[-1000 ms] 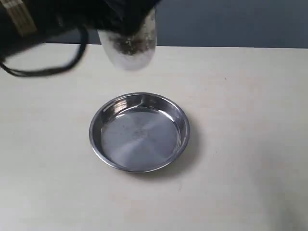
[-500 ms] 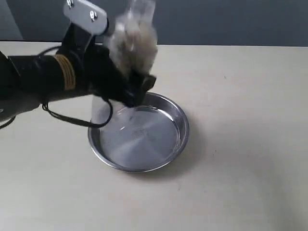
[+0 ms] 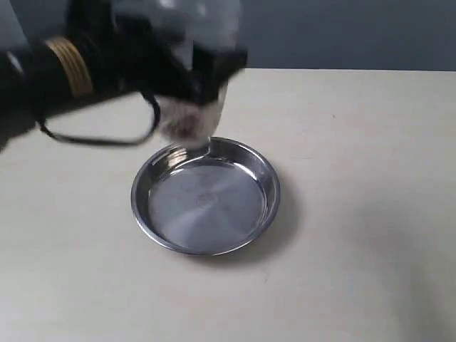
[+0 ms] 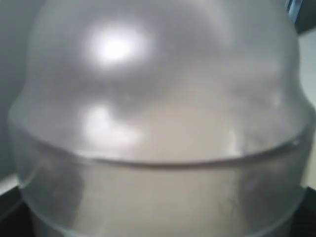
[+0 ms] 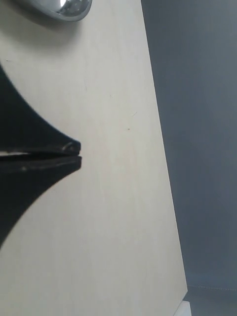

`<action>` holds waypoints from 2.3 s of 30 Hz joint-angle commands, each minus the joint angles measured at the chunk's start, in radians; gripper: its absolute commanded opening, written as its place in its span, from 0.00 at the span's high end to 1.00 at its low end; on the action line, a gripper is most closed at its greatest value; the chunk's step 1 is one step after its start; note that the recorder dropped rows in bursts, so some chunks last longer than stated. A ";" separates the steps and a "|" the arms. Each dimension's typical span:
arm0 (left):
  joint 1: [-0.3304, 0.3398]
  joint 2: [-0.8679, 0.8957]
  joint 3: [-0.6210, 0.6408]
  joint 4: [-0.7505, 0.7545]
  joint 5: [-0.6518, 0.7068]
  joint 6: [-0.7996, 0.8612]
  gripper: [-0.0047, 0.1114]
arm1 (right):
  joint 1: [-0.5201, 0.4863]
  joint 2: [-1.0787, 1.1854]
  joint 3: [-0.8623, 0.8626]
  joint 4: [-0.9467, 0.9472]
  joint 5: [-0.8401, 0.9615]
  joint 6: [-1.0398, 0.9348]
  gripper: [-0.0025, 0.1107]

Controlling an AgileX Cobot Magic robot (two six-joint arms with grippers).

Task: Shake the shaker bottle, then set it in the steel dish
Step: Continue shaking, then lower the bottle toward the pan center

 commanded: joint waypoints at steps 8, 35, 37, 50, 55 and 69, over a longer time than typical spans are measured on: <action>0.008 -0.028 -0.053 0.069 -0.022 -0.010 0.96 | -0.003 -0.005 0.001 -0.001 -0.010 -0.002 0.99; 0.022 -0.028 -0.155 0.062 0.010 -0.056 0.96 | -0.003 -0.005 0.001 -0.001 -0.010 -0.002 0.99; 0.013 0.001 -0.108 0.057 0.086 -0.056 0.96 | -0.003 -0.005 0.001 -0.001 -0.010 -0.002 0.99; 0.004 -0.033 -0.022 0.087 0.052 -0.057 0.96 | -0.003 -0.005 0.001 -0.001 -0.010 -0.002 0.99; 0.156 0.147 0.022 -0.174 0.101 0.107 0.96 | -0.003 -0.005 0.001 -0.001 -0.010 -0.002 0.99; 0.050 0.194 0.006 0.017 -0.054 -0.218 0.96 | -0.003 -0.005 0.001 -0.001 -0.010 -0.002 0.99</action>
